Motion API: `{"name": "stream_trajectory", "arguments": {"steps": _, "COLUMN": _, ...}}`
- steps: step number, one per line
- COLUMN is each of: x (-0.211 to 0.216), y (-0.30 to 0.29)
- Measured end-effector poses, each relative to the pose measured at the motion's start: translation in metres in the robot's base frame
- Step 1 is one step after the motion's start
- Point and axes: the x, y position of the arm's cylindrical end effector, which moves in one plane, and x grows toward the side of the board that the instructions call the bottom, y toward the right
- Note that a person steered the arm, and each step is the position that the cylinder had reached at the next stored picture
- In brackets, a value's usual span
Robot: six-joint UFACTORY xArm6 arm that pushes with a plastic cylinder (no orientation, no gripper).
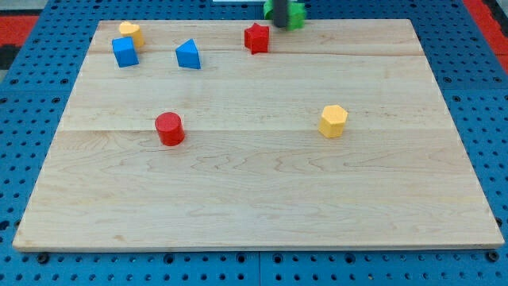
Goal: Tap the blue triangle
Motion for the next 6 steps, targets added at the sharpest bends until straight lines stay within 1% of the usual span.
{"name": "stream_trajectory", "arguments": {"steps": 1, "x": 0.001, "y": 0.067}}
{"name": "stream_trajectory", "arguments": {"steps": 2, "x": 0.024, "y": 0.095}}
{"name": "stream_trajectory", "arguments": {"steps": 3, "x": 0.086, "y": 0.095}}
{"name": "stream_trajectory", "arguments": {"steps": 4, "x": 0.112, "y": 0.042}}
{"name": "stream_trajectory", "arguments": {"steps": 5, "x": 0.108, "y": -0.067}}
{"name": "stream_trajectory", "arguments": {"steps": 6, "x": 0.107, "y": -0.139}}
